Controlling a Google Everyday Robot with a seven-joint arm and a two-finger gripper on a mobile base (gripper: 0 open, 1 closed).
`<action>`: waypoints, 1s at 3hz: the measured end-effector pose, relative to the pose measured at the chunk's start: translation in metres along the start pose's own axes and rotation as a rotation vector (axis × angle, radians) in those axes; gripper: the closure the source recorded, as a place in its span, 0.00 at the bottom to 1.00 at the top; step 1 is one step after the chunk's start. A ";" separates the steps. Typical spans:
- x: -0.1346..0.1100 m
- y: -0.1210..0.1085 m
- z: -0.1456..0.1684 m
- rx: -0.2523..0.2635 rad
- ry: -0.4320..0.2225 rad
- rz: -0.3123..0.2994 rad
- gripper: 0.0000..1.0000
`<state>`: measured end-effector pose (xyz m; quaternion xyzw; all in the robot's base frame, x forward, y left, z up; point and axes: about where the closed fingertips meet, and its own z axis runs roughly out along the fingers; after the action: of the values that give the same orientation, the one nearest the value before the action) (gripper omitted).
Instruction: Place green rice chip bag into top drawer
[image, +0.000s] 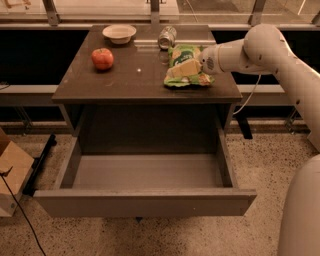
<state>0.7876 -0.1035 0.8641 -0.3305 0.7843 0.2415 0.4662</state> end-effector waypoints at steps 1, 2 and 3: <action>0.015 -0.006 0.007 0.005 0.024 0.037 0.45; 0.016 -0.007 0.007 0.006 0.028 0.043 0.70; 0.012 -0.007 0.006 0.006 0.028 0.043 0.94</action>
Offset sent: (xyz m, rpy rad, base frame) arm 0.0055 -0.0144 -0.0433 -0.0574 0.1054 -0.0567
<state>0.7914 -0.1076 0.8504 -0.3156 0.7982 0.2447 0.4509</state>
